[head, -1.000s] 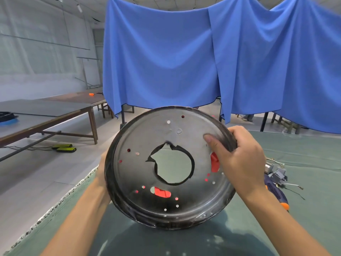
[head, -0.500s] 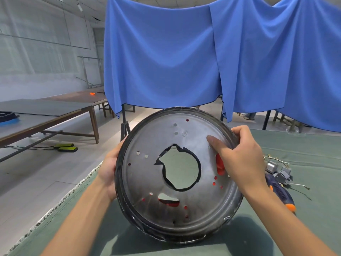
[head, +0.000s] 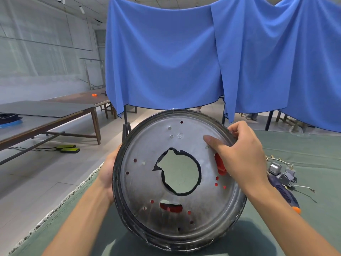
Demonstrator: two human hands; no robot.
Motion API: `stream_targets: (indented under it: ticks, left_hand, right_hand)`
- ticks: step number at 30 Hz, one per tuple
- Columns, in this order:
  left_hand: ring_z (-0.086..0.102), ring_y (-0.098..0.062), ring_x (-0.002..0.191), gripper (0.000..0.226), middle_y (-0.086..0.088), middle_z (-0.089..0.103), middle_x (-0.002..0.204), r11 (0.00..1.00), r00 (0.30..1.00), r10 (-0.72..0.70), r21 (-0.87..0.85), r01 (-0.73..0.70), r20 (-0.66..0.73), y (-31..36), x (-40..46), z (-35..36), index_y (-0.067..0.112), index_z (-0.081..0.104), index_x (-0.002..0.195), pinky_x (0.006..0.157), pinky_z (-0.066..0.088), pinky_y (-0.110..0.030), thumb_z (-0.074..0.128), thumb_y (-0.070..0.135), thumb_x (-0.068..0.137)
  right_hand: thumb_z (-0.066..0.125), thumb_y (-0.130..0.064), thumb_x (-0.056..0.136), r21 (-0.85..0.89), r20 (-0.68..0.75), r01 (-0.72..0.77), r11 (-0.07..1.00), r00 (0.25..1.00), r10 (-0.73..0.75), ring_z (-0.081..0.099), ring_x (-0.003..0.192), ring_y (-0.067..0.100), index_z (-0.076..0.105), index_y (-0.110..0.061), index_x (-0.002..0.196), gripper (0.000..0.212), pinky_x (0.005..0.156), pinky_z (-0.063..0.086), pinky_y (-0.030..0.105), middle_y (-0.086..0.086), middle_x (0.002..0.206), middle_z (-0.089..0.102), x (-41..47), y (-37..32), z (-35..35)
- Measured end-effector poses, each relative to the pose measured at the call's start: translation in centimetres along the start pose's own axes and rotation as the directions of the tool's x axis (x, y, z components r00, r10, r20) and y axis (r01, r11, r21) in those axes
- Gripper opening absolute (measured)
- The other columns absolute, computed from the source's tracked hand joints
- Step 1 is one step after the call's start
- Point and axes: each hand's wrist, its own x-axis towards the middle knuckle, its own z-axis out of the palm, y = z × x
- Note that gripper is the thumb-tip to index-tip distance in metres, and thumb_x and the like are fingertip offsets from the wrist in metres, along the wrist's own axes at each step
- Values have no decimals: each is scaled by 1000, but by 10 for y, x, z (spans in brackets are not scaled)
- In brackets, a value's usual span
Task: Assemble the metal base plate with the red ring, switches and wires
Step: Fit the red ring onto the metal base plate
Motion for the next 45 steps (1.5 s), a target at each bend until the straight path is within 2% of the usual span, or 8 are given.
stream_targets:
  ticks: [4, 12, 18, 21, 28, 33, 41, 45]
  left_hand:
    - [62, -13, 42, 54, -1, 66, 52, 1000, 998, -8, 11, 7, 60, 2, -1, 4, 16, 71, 47, 39, 50, -22, 94, 38, 3]
    - [68, -17, 53, 42, -4, 71, 63, 999, 995, -18, -28, 21, 100, 0, 4, -4, 14, 76, 60, 47, 54, -28, 89, 38, 28]
    - [68, -18, 53, 45, -5, 71, 63, 991, 997, -38, -128, 46, 66, 0, 10, -13, 13, 75, 59, 47, 55, -28, 45, 36, 81]
    - [68, -29, 97, 65, -22, 69, 104, 981, 984, -79, -161, 105, 160, -1, 7, -13, -5, 70, 101, 83, 54, -39, 18, 34, 100]
    - [69, -20, 55, 45, -6, 72, 65, 998, 996, -15, -64, 20, 86, -1, 4, -2, 12, 77, 62, 46, 55, -32, 93, 32, 25]
    - [67, -19, 50, 33, -5, 70, 61, 995, 998, -35, -89, 39, 49, -2, 9, -8, 13, 75, 55, 43, 53, -30, 60, 38, 71]
    - [71, -23, 67, 48, -14, 73, 76, 991, 967, -67, -100, 94, 244, 2, 10, -5, 2, 76, 74, 59, 57, -32, 95, 29, 39]
    - [71, -24, 74, 42, -16, 73, 82, 975, 974, -102, -174, 138, 203, -2, 11, -6, -2, 75, 79, 64, 57, -32, 50, 31, 87]
  right_hand:
    - [63, -61, 77, 52, 1, -6, 999, 1000, 6, 49, 70, 6, 46, -23, 80, 42, 55, 35, 29, -7, 80, 52, 4, 0, -1]
    - [66, -54, 80, 103, 18, -72, 992, 997, 70, 53, 72, 14, 48, -23, 77, 36, 57, 37, 32, -3, 81, 57, 9, 3, -3]
    - [65, -56, 80, 88, 24, -102, 991, 995, 100, 53, 71, 11, 47, -23, 76, 38, 54, 36, 31, -4, 80, 58, 9, 4, -2]
    - [65, -56, 79, 75, 23, -115, 991, 993, 113, 52, 71, 9, 47, -23, 75, 38, 53, 35, 30, -5, 79, 58, 8, 5, -1]
    - [65, -57, 79, 94, 20, -115, 989, 993, 114, 53, 71, 12, 49, -23, 77, 38, 54, 35, 30, -4, 79, 58, 9, 6, -1]
    - [64, -58, 79, 108, 24, -115, 987, 993, 113, 55, 73, 16, 50, -23, 79, 37, 57, 40, 33, -4, 81, 59, 11, 6, -2]
    - [66, -58, 78, 95, 37, -129, 987, 991, 126, 54, 72, 17, 48, -22, 75, 39, 56, 38, 33, -2, 78, 59, 10, 6, -2]
    - [66, -58, 77, 96, 37, -131, 987, 991, 128, 55, 72, 17, 50, -22, 76, 39, 57, 40, 33, -2, 77, 59, 10, 6, -2]
